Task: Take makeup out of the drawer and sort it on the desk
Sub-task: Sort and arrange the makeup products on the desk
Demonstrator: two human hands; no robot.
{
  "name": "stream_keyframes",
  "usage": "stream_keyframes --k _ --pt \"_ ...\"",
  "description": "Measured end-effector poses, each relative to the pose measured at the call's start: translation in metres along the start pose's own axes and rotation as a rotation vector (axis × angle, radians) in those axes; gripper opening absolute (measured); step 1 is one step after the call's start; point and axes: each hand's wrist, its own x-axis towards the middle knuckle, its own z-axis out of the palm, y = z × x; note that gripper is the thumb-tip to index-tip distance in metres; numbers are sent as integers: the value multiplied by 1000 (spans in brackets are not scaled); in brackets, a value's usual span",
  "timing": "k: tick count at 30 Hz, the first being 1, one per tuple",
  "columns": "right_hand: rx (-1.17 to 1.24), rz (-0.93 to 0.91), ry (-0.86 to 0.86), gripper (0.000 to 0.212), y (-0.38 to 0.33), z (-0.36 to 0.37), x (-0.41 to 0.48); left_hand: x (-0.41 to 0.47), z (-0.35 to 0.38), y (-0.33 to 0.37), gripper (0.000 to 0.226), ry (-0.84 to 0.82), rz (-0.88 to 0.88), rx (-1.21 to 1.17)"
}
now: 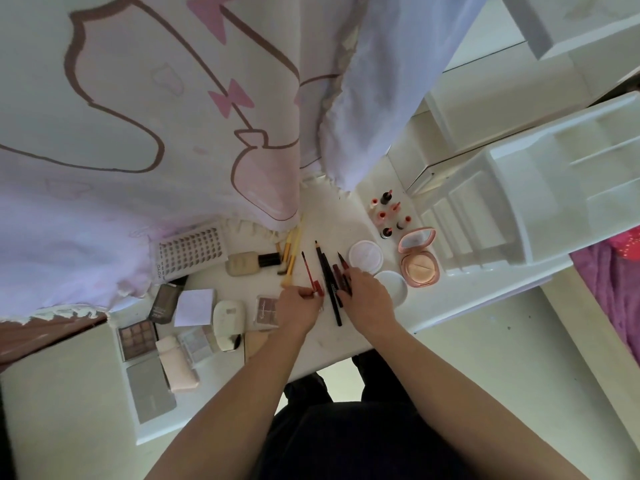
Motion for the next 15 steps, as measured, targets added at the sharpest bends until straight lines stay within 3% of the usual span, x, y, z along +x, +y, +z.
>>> stream_keyframes --k 15 --pt "88 33 51 30 16 2 -5 -4 7 -2 31 20 10 45"
